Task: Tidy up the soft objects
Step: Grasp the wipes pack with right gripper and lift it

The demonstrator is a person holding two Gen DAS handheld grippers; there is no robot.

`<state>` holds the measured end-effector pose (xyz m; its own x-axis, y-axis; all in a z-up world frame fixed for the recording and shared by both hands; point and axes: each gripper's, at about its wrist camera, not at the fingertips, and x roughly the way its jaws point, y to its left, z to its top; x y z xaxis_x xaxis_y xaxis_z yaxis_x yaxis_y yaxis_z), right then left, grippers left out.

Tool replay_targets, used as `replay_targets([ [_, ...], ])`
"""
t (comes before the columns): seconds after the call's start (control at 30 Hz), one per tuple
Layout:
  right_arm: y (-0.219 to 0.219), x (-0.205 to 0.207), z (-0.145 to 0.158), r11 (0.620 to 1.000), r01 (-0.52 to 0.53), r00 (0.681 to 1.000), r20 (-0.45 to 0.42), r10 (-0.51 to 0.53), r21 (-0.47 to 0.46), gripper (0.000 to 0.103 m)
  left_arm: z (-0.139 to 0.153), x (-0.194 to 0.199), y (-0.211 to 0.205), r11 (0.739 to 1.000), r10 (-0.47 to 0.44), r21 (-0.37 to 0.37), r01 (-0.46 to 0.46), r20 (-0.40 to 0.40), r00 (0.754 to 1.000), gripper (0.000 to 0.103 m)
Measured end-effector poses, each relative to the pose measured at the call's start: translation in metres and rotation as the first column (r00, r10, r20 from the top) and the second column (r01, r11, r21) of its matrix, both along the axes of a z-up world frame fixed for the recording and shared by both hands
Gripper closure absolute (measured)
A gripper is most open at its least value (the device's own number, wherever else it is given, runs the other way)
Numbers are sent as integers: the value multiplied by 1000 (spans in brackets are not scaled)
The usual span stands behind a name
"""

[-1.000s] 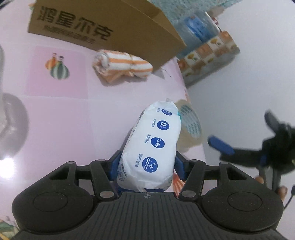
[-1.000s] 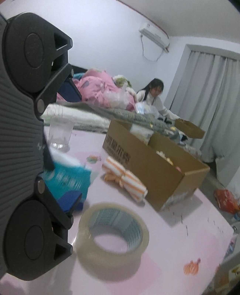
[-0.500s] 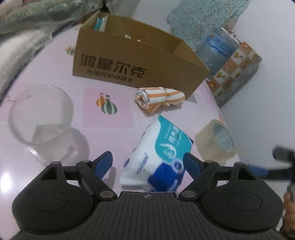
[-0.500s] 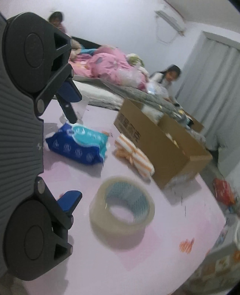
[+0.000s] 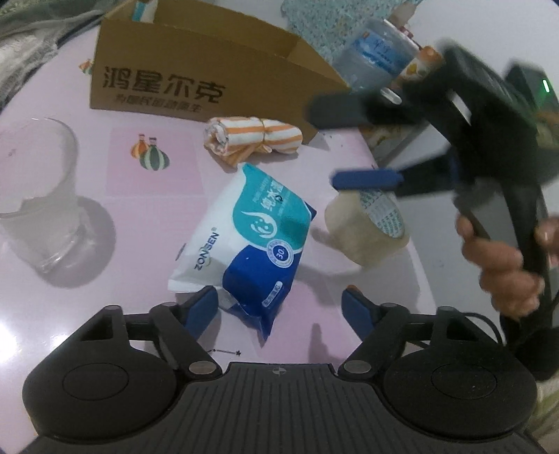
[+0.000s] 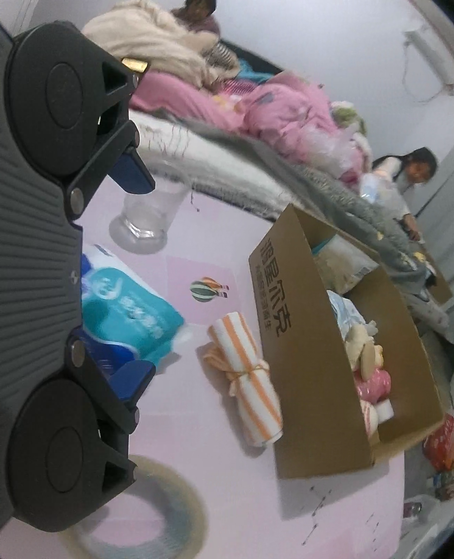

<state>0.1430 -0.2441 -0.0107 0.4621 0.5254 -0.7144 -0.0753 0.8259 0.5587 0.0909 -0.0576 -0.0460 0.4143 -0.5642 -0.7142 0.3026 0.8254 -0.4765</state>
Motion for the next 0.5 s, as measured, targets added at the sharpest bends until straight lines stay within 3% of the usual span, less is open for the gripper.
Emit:
replay_targets([
  [0.3,31,45,-35,990,-72,993,-101,60,-124,16,-6,3,-11,994,3,105,-9,51,999,29],
  [0.5,19,29,-39,996,-74,985,-157,67,-42,16,-5,2,-13,982,-1,187,-19,108,994,29],
])
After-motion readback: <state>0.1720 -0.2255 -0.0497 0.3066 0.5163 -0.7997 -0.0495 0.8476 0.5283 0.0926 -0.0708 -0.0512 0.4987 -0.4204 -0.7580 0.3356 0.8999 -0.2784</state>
